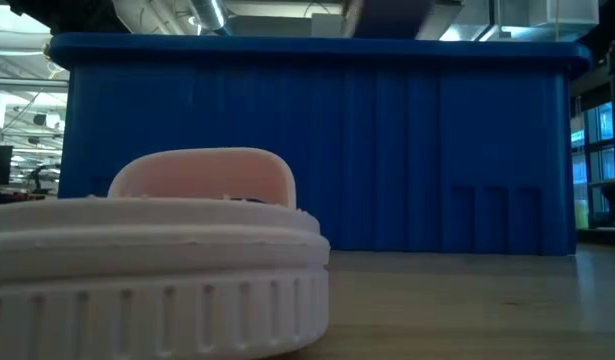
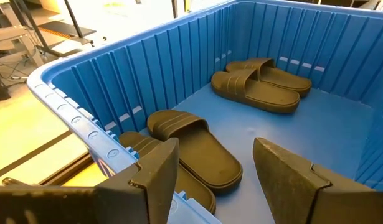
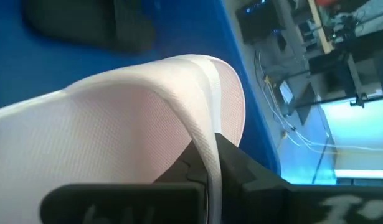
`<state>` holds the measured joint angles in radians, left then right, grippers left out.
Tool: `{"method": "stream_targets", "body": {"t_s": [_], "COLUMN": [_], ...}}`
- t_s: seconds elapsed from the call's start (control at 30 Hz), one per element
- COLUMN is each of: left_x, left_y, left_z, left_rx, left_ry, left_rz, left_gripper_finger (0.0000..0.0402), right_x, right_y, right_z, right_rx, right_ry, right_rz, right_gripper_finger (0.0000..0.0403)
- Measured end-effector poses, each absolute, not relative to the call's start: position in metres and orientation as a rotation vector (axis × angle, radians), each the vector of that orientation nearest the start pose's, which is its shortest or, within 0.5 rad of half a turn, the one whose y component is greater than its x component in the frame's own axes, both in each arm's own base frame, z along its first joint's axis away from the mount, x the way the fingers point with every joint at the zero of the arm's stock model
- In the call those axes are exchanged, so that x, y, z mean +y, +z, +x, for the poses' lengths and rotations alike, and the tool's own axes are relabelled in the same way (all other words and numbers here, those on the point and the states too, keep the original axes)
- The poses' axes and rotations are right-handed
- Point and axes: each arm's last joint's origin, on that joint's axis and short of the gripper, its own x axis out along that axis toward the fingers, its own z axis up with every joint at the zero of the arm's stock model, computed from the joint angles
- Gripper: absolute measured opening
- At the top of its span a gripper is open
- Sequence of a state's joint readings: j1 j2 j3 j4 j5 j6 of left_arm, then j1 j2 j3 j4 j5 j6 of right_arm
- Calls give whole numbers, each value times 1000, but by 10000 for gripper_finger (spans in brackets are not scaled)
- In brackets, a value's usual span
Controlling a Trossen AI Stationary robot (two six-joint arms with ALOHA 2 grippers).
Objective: Pick and place slides into bin
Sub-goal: Put the pink slide into the blue bin
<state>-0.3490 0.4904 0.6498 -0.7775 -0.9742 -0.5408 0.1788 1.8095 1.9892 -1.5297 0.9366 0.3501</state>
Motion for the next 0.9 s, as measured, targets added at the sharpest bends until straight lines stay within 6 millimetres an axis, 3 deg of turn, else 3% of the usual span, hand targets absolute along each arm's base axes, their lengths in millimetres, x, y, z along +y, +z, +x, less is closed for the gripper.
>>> {"method": "stream_targets", "body": {"t_s": [0.43,0.73,0.9], "left_x": [-8,-7,-7], "left_y": [278,278,278], "left_z": [91,91,91], "left_rx": [309,305,305], "left_ry": [714,722,723], "left_rz": [-130,-127,-126], "left_gripper_finger": [202,202,202], "right_x": [9,-21,-34], "right_y": [303,266,257], "right_z": [263,242,242], "right_rx": [955,1105,1138], "right_ry": [-755,-788,-750], "right_rz": [-317,-320,-309], "right_gripper_finger": [12,12,12]}}
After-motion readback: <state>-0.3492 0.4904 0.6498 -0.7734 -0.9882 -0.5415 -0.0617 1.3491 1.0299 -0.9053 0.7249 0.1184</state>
